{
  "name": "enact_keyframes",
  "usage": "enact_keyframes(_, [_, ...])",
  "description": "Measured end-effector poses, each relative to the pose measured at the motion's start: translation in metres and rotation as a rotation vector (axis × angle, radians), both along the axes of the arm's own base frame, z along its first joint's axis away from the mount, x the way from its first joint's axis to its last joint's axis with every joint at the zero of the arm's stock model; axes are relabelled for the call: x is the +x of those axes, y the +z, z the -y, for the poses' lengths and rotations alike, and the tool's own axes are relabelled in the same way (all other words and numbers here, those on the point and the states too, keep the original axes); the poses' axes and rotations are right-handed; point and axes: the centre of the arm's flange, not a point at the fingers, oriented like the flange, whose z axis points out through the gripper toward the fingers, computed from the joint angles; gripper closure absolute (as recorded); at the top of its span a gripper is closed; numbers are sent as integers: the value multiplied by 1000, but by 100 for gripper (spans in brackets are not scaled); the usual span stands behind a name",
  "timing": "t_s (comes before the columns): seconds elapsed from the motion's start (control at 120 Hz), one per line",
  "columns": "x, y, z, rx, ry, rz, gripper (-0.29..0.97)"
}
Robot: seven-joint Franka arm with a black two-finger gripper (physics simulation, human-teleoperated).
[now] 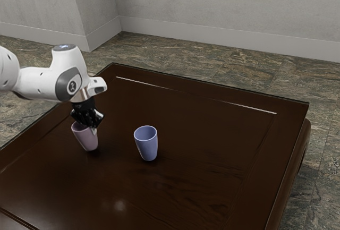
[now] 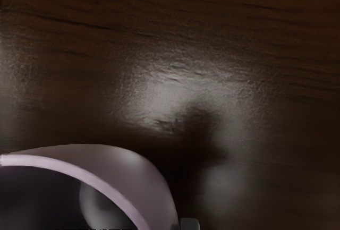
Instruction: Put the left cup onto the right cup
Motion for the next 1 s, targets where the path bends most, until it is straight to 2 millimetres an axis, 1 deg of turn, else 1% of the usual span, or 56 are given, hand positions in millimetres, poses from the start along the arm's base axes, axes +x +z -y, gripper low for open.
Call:
enact_keyframes(0.125, [0,4,4,-2,0,-2,78])
enact_keyframes(0.258, [2,18,20,-7,-16,13,78])
enact_keyframes(0.45, [7,50,57,-7,-52,29,78])
enact_keyframes(0.508, [8,63,68,3,-63,33,78])
enact_keyframes(0.575, [8,81,85,17,-81,36,78])
enact_keyframes(0.658, [8,97,108,36,-103,31,78])
enact_keyframes(0.833, [0,123,157,83,-134,17,78])
enact_keyframes(1.0, [-9,150,186,115,-122,14,78])
